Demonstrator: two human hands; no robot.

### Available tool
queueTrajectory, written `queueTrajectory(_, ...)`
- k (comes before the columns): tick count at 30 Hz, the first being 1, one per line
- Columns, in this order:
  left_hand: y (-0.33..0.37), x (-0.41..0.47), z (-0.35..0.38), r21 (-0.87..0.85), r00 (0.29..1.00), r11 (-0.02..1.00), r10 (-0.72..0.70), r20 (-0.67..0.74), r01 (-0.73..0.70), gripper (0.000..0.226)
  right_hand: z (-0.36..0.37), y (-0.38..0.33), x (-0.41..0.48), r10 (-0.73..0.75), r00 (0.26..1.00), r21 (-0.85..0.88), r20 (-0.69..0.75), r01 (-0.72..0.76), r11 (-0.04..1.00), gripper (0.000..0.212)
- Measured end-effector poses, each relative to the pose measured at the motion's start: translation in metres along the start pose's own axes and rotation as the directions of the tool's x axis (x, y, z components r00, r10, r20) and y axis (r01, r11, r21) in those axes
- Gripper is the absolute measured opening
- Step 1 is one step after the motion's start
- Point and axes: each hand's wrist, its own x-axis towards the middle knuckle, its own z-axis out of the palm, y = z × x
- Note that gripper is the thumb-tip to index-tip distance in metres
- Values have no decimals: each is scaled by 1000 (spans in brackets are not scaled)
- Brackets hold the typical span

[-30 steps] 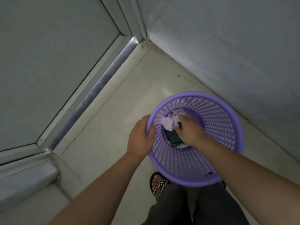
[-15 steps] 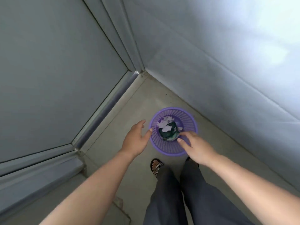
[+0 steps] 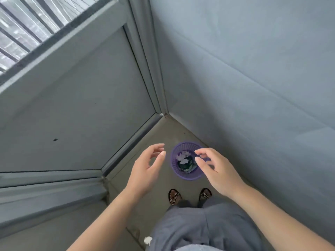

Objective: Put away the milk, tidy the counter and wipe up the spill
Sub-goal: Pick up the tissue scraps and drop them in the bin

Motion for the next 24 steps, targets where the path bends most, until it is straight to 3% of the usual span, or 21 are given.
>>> queueTrajectory(4,13,-42,-3,-86,997,996,12,-79,-19,20,-8,-18,-31,-28,1000,71,-12,29,997,19)
queueTrajectory(9,25,-82,12,-126,992,990,46,-115,-60,21,-29,-17,-63,-103,994,38,23,102,994,28)
queueTrajectory(13,33,-107,37,-143,984,987,50,-171,-75,23,-54,-8,-83,-151,983,20,103,150,988,18)
queueTrajectory(19,42,-164,106,-262,943,964,-36,-331,-55,26,-97,27,-112,-225,931,-43,287,247,968,25)
queueTrajectory(24,35,-224,172,-383,846,924,-200,-495,-6,27,-117,62,-128,-271,844,-92,464,350,932,33)
